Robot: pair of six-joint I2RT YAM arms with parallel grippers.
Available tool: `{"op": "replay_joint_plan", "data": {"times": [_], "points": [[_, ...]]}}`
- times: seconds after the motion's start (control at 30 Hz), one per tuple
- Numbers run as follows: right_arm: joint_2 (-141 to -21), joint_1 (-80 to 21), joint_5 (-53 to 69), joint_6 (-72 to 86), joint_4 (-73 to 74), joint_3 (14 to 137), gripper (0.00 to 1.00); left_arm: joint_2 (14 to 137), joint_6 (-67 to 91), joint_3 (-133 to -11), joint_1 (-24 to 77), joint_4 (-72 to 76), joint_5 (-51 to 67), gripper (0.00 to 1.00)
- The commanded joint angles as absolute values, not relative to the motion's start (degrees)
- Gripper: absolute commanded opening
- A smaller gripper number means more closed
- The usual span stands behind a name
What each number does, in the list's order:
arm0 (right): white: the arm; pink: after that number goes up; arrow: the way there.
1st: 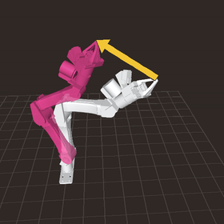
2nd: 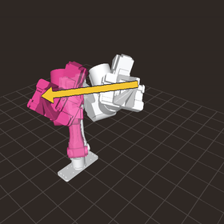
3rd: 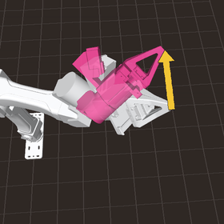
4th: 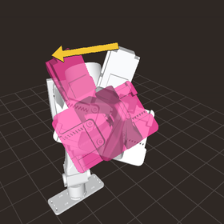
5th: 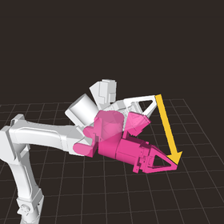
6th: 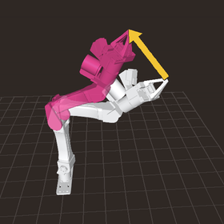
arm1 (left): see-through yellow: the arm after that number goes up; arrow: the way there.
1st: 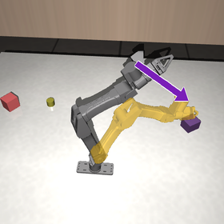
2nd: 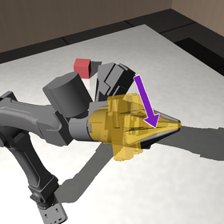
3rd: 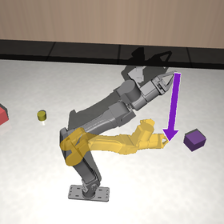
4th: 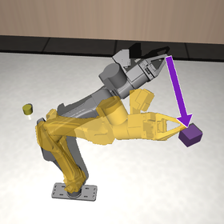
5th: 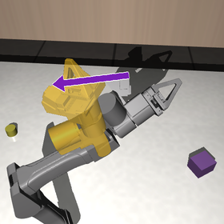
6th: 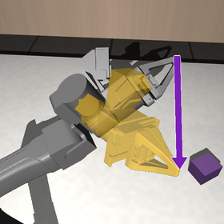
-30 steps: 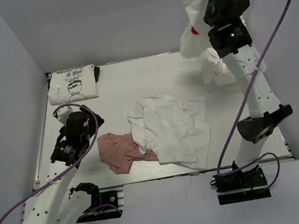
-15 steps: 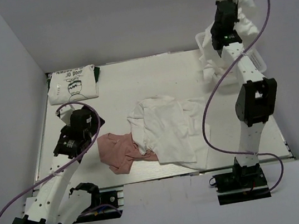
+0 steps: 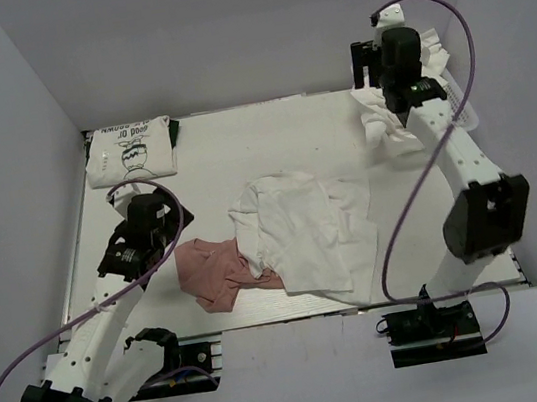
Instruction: Fold and stack the t-shirts
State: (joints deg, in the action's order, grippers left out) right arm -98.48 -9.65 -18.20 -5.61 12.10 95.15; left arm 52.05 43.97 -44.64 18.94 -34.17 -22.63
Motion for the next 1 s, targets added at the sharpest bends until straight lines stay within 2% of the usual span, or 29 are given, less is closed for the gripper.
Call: {"op": "replay_joint_plan", "data": {"times": [0.0,0.13,0.23,0.4,0.67,0.73,0.8,0.83,0.93,0.97], "points": [[-91.6,-15.4,-8.7,-0.5,13.6,91.3,0.91,52.4,42.5,-46.1,19.2,-31.9,-19.2,1.00],[-90.2,-24.9,-7.0,10.1,10.5,78.0,0.91,53.5,42.5,-47.5,18.6,-33.7,-18.0,1.00],[-92.3,-31.9,-6.8,11.2,6.2,72.0,0.91,53.5,42.5,-47.5,19.2,-33.8,-17.5,1.00],[-100.2,-39.3,-7.2,11.1,5.9,72.7,0.91,51.2,42.5,-45.5,19.2,-33.8,-17.7,1.00],[-108.3,-43.2,-7.2,14.5,0.6,72.2,0.91,51.1,43.2,-44.0,19.2,-33.2,-18.2,1.00],[-109.2,-43.8,-8.2,14.3,0.7,72.8,0.78,51.2,43.2,-44.6,19.2,-33.8,-18.2,1.00],[-109.9,-44.6,-9.7,14.4,0.7,73.3,0.45,51.7,43.2,-44.6,19.2,-33.8,-18.2,1.00],[-109.5,-44.8,-12.4,14.7,-1.0,73.3,0.24,51.7,43.2,-44.6,19.2,-33.8,-18.2,1.00],[-107.8,-44.7,-12.5,14.2,-0.9,73.6,0.00,51.1,43.2,-44.0,19.2,-33.8,-18.2,1.00],[-106.4,-44.7,-12.6,14.2,-1.4,73.0,0.00,51.1,43.2,-43.9,19.2,-33.8,-18.2,1.00]]}}
